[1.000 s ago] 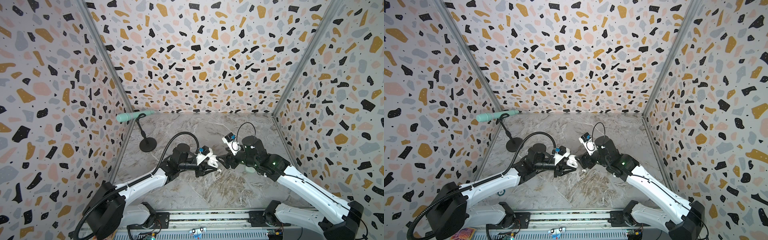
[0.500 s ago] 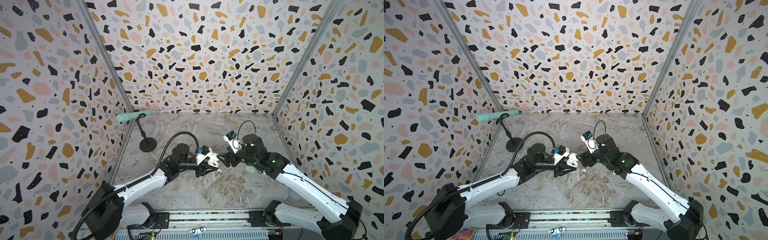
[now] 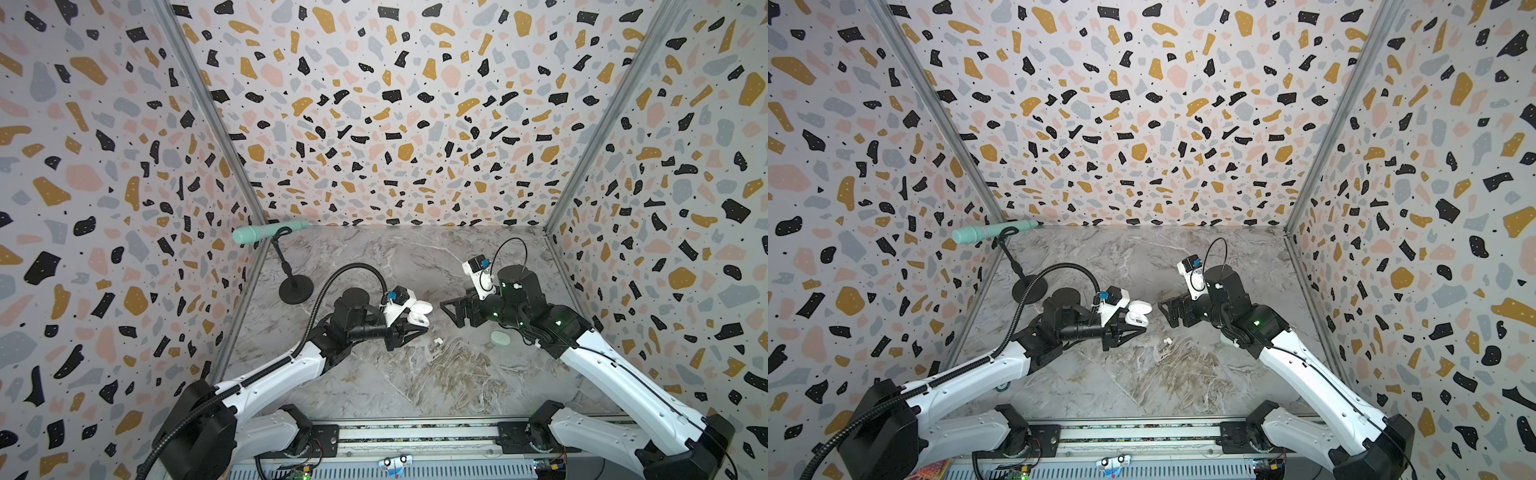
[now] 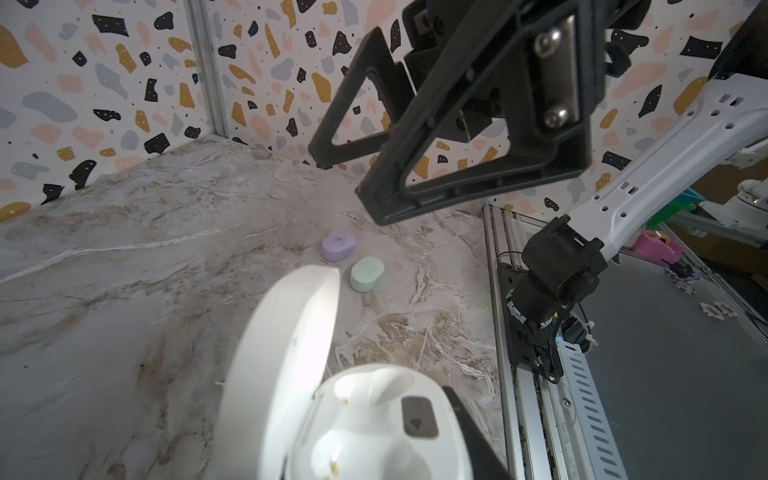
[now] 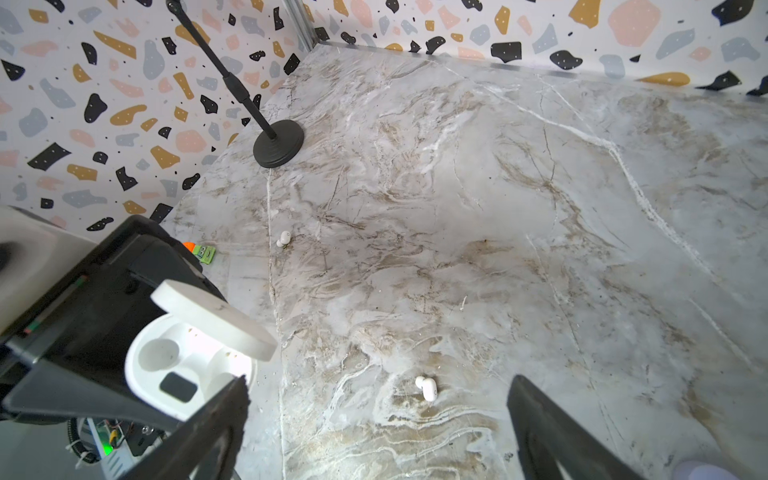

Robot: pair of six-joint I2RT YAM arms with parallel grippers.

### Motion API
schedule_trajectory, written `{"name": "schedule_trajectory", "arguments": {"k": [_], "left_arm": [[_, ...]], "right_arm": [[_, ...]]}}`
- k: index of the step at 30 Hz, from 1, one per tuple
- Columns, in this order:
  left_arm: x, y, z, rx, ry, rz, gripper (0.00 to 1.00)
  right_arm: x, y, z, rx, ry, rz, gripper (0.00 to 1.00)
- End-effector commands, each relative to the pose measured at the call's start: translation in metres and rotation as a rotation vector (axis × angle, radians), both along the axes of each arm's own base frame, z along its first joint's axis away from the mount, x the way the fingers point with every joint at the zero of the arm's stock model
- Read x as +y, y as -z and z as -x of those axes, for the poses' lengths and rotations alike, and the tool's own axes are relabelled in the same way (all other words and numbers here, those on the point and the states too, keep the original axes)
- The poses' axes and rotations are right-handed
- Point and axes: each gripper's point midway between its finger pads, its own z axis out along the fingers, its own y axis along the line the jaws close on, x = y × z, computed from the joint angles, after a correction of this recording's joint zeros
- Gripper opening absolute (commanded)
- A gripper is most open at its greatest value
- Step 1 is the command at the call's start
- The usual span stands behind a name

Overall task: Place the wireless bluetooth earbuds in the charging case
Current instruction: 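Hold the open case with the left gripper while the right gripper moves toward the earbuds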

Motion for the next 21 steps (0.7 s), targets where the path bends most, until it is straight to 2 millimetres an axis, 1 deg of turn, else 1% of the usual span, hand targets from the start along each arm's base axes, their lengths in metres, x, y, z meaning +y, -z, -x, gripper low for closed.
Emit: {"name": "schedule_trajectory", "arguments": {"k": [1,4,6,10,14,16,19,21], "left_arm": [[0.008,-0.01,-0.006,-0.022,-0.036,0.033,0.07],[0.015,-0.011,-0.01,-0.023,-0.064,0.032,0.08],[0.019,-0.012,-0.012,-0.026,-0.077,0.037,0.09],[0.025,-0.014,-0.015,-0.033,-0.099,0.041,0.11],[0.03,-0.019,-0.024,-0.045,-0.126,0.054,0.11],[0.032,-0.021,-0.028,-0.048,-0.137,0.056,0.11],[0.033,-0.022,-0.032,-0.051,-0.146,0.056,0.11],[0.034,-0.02,-0.034,-0.046,-0.147,0.055,0.12]], "right_arm": [[-0.002,-0.003,0.005,0.045,0.02,-0.04,0.99],[-0.005,0.012,0.004,0.08,0.04,-0.021,0.99],[-0.008,0.028,0.005,0.114,0.052,0.006,0.99],[-0.011,0.065,0.007,0.196,0.075,0.043,0.99],[-0.002,0.095,0.012,0.291,0.071,0.011,0.99],[0.001,0.111,0.015,0.332,0.078,0.025,0.99],[0.006,0.131,0.018,0.377,0.086,0.046,0.93],[0.012,0.14,0.021,0.406,0.086,0.034,0.86]]}}
